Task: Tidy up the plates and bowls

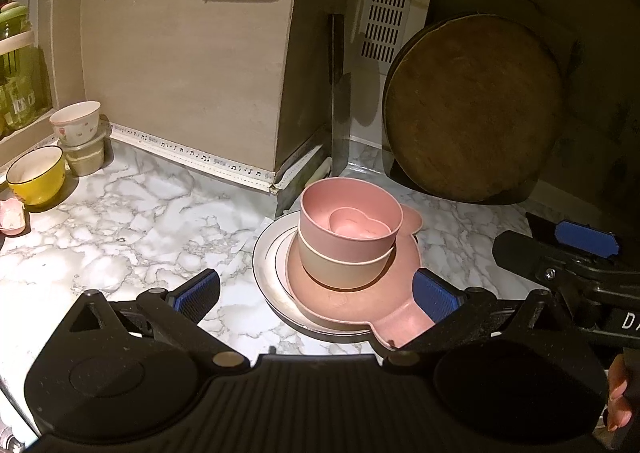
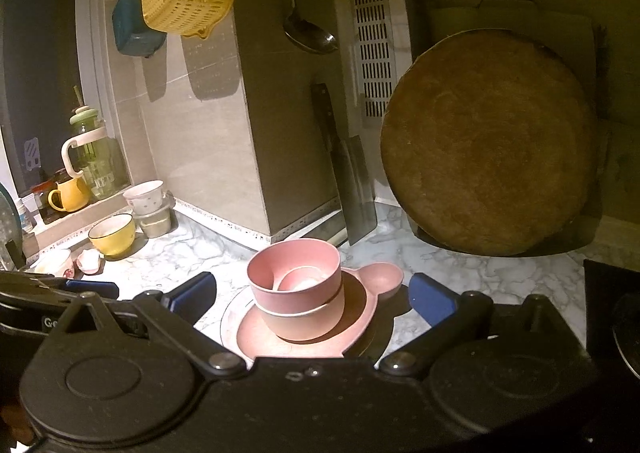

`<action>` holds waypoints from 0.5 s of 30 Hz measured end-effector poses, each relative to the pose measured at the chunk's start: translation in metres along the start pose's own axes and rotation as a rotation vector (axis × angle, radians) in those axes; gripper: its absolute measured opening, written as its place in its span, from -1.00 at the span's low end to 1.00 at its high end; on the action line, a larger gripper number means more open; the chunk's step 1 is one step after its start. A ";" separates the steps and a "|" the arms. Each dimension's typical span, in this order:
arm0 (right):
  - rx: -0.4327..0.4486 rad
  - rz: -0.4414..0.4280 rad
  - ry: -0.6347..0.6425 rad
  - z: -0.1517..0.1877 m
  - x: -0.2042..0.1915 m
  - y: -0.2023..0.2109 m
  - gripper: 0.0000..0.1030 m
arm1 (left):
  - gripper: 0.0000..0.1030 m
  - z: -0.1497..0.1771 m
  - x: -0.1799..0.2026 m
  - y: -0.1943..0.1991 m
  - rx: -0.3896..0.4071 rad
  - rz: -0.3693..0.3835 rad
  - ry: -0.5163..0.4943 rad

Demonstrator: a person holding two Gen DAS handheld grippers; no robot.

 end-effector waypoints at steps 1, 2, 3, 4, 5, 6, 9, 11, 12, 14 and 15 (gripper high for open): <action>-0.002 -0.001 -0.001 0.000 0.000 0.000 0.99 | 1.00 0.000 0.000 0.001 0.000 0.001 0.001; -0.003 -0.002 -0.002 0.000 0.000 0.000 0.99 | 1.00 0.000 0.000 0.001 -0.001 0.003 0.000; -0.004 -0.002 -0.003 0.000 0.000 0.000 0.99 | 1.00 0.001 0.000 0.002 -0.002 0.005 0.002; -0.006 -0.002 -0.003 0.000 0.000 0.000 0.99 | 1.00 0.000 0.000 0.002 -0.001 0.006 0.003; -0.009 -0.001 -0.003 0.000 0.000 -0.001 0.99 | 1.00 0.001 0.001 0.003 -0.001 0.005 0.002; -0.012 -0.002 -0.003 0.000 0.000 -0.001 0.99 | 1.00 0.001 0.000 0.003 -0.001 0.004 0.002; -0.014 -0.005 0.000 0.000 0.000 0.000 0.99 | 1.00 0.001 0.000 0.002 -0.010 0.005 0.007; -0.016 -0.005 -0.002 0.000 0.000 -0.001 0.99 | 1.00 0.001 -0.001 0.002 -0.020 0.007 0.012; -0.017 -0.005 -0.002 0.000 0.000 -0.001 0.99 | 1.00 0.002 -0.001 0.002 -0.025 0.007 0.013; -0.021 -0.006 -0.003 -0.001 0.000 0.000 0.99 | 1.00 0.002 0.000 0.002 -0.034 0.013 0.013; -0.023 -0.004 -0.003 -0.001 -0.001 0.000 0.99 | 1.00 0.003 0.000 0.002 -0.037 0.015 0.014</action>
Point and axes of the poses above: each gripper's, at about its wrist camera, not at the fingertips, and y roughly against the way its jaws point, x to its right, z to its underside, the point moved 1 cm from there along -y, roughly the way its jaws point, and after that the axes turned 2 degrees about -x, right-handed, at the moved point
